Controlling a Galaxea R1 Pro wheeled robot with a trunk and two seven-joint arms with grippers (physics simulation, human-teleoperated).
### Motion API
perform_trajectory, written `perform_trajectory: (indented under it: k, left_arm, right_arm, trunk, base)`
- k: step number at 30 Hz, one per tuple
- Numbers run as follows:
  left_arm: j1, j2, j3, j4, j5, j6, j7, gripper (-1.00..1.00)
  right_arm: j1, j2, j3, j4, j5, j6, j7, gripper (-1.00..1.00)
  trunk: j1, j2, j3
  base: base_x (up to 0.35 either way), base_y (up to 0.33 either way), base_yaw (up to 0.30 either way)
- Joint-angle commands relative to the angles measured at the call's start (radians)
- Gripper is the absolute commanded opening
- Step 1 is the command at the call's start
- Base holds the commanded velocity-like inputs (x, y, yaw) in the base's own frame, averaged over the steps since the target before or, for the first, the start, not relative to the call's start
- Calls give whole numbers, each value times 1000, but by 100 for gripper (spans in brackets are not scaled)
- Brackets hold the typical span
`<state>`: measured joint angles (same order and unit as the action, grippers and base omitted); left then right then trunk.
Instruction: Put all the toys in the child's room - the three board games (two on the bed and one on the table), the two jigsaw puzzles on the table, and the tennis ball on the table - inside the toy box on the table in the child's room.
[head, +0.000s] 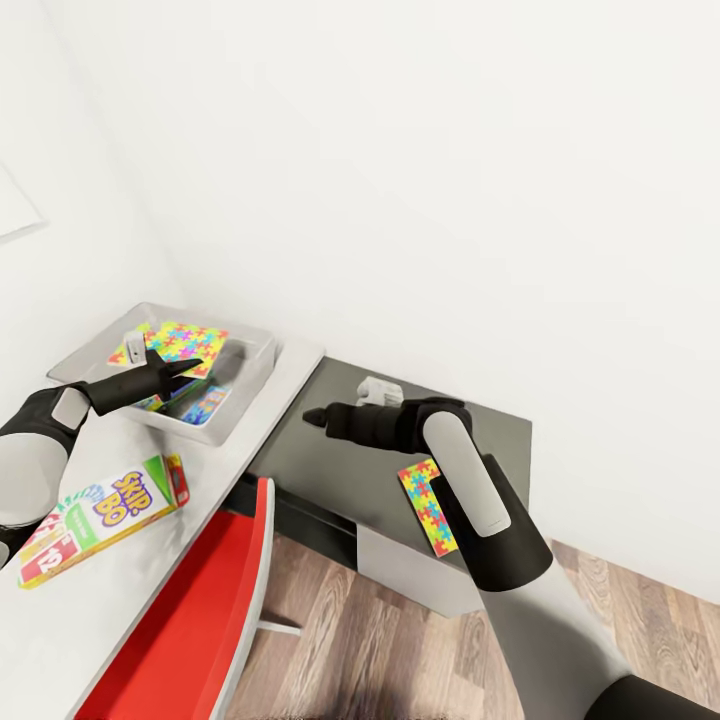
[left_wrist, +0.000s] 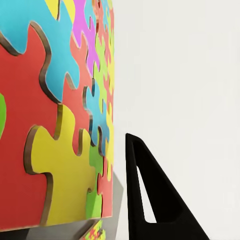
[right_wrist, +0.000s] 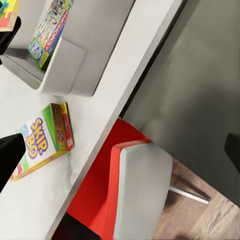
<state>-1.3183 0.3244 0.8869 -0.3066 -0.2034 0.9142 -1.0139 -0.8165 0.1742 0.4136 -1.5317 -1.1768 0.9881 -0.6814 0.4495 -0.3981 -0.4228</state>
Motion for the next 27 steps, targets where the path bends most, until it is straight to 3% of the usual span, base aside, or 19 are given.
perform_trajectory:
  k: [1,27]
  left_arm:
    - [-2,0,7,0,-10,6,-7,-100]
    - [-54,-5,3,11,-19,15,4,-100]
  right_arm:
    - [-1,0,0,-1,-8,6,-10,100]
    - [-1,0,2,-2,-8,17,-10,100]
  trunk:
    - [1,-2,-3]
    - [1,-2,-45]
  base:
    - [0,0,0]
    - [0,0,0]
